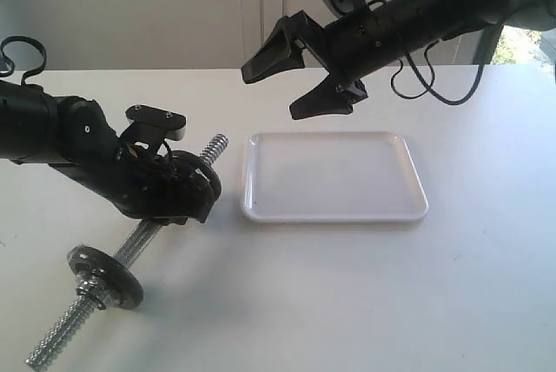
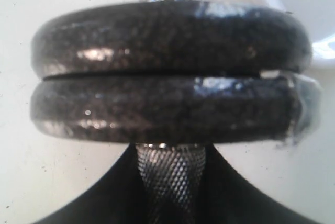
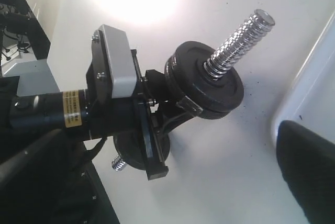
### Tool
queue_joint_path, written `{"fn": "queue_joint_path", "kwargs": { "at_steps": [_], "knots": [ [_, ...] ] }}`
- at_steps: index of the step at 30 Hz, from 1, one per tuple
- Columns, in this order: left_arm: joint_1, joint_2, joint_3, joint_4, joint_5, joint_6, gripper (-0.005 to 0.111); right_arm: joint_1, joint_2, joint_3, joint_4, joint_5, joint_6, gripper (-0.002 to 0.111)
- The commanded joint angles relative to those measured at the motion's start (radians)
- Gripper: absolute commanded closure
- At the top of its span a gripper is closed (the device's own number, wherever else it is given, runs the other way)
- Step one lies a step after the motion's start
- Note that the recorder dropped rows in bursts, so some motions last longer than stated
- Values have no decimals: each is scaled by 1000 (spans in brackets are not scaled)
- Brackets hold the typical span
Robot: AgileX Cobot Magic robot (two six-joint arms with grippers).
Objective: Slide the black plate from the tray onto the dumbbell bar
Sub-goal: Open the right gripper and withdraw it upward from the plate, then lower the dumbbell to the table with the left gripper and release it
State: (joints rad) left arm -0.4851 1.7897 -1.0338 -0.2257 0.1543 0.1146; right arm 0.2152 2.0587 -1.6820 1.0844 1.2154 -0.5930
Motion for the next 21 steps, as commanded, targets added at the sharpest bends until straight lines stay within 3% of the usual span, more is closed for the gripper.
{"fn": "queue_joint_path", "kwargs": {
  "at_steps": [1,5,13,21],
  "knots": [
    [2,-50,-36,-24,-111,23,107,-7,-34,-4,-6,6,-13,5],
    [2,-44,-36,-24,-98,23,99,-7,-60,-4,-6,6,-13,5],
    [2,-20,-36,-24,-77,23,66,-7,-115,-4,-9,6,-6,5],
    [2,-22,-38,-19,-19,23,41,-7,-166,-4,-13,6,-6,5]
  ]
}}
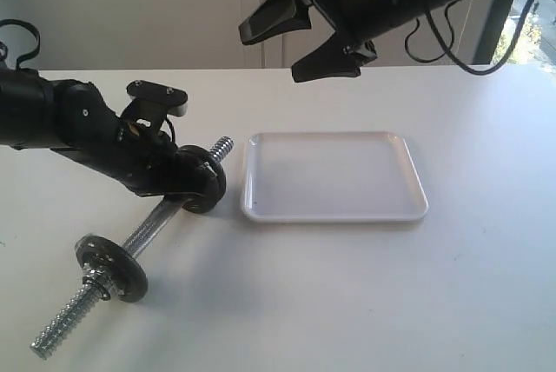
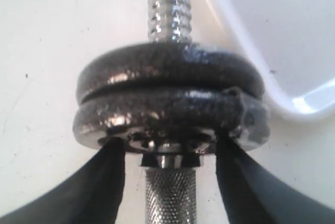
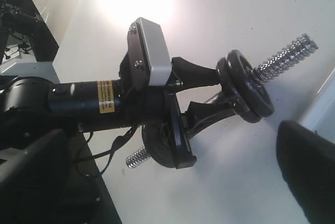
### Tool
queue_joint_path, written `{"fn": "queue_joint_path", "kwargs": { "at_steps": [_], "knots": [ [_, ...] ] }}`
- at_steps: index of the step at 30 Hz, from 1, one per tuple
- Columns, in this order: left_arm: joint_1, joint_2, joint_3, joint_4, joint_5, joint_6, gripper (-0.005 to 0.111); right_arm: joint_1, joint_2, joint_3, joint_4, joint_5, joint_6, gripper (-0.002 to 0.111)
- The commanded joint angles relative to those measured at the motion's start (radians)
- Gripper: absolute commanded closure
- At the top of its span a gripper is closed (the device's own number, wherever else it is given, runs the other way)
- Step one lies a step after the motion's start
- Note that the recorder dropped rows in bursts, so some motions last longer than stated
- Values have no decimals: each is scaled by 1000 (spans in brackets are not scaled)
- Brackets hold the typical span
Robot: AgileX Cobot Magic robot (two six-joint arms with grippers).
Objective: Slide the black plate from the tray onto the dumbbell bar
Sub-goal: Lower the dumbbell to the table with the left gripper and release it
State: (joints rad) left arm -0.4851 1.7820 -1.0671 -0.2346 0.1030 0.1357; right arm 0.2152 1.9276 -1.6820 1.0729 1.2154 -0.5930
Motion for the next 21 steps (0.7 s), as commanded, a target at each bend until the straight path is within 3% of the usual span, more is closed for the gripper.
{"fn": "queue_joint_path", "kwargs": {
  "at_steps": [1,8,16,21],
  "knots": [
    [2,-15,-4,4,48,2,39,-7,-40,-4,-1,6,-6,5],
    [9,-44,-4,22,135,2,38,-7,-68,-4,-3,6,-6,5],
    [52,-193,-4,52,236,-5,39,-7,-112,-4,-10,6,-4,5],
    [66,-322,-4,71,340,-10,53,-7,-162,-3,-52,6,-4,5]
  ]
}}
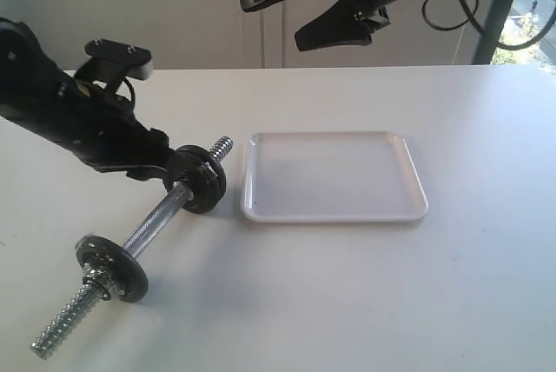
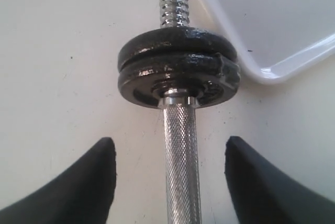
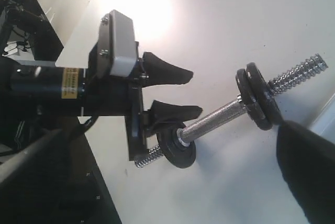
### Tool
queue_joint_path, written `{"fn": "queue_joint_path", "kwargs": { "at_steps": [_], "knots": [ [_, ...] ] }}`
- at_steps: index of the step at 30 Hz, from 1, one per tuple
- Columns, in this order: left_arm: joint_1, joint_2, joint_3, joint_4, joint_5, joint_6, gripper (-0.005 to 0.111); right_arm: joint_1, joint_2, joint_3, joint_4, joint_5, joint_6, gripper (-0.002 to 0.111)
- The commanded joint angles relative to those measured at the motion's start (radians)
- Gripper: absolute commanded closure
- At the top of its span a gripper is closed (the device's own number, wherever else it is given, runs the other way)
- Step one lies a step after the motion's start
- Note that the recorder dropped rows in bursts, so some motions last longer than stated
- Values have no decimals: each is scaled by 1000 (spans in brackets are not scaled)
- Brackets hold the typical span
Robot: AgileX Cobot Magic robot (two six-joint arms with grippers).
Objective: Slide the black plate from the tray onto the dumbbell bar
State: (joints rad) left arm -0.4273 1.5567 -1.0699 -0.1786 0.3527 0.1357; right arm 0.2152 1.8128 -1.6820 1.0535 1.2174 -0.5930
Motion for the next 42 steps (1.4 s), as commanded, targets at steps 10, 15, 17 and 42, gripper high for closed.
{"fn": "queue_joint_path", "kwargs": {
  "at_steps": [10,15,17,42],
  "knots": [
    [8,-420,0,166,257,-175,107,-7,-272,151,-57,4,-106,5],
    [8,-611,38,282,336,-278,107,-7,-407,248,-60,4,-120,5],
    [8,-686,79,320,343,-324,107,-7,-464,289,-62,4,-130,5],
    [8,-927,291,360,290,-408,107,-7,-670,509,-161,-302,-143,108]
  ]
}}
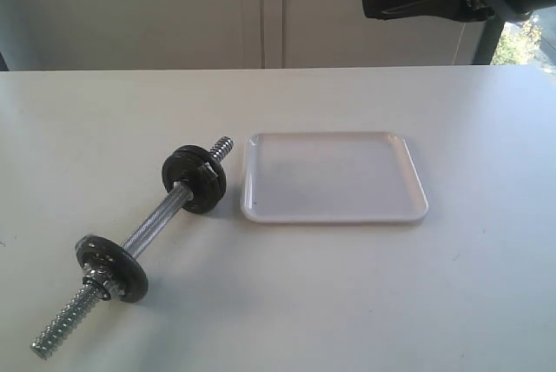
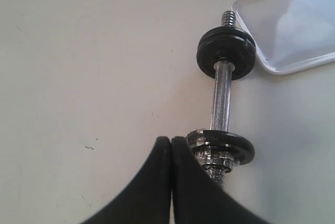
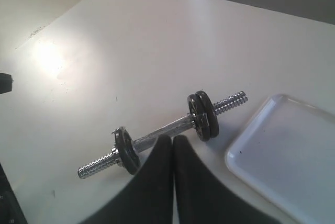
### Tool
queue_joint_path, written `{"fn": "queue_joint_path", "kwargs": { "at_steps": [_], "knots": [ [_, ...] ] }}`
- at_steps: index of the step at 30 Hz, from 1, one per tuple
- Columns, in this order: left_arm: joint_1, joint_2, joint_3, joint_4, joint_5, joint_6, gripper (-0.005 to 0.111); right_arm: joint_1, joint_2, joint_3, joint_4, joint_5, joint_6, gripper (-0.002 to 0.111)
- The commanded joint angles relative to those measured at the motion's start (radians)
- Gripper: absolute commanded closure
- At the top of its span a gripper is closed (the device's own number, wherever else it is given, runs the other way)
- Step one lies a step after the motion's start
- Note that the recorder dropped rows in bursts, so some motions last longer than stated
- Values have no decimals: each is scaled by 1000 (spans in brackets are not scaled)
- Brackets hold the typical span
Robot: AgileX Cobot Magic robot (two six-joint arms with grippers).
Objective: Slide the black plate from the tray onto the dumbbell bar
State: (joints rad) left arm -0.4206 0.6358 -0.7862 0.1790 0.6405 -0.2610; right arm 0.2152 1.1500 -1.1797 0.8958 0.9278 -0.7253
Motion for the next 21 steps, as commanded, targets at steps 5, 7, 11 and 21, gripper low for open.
{"fn": "queue_joint_path", "kwargs": {
  "at_steps": [5,7,11,21],
  "knots": [
    [1,-6,7,2,3,-12,107,-7,-7,6,-2,-11,-11,108],
    [1,-6,7,2,3,-10,107,-7,-7,6,-2,-11,-11,108],
    [1,-6,7,2,3,-10,107,-7,-7,6,-2,-11,-11,108],
    [202,-182,7,2,5,-10,107,-7,-7,6,-2,-13,-11,108]
  ]
}}
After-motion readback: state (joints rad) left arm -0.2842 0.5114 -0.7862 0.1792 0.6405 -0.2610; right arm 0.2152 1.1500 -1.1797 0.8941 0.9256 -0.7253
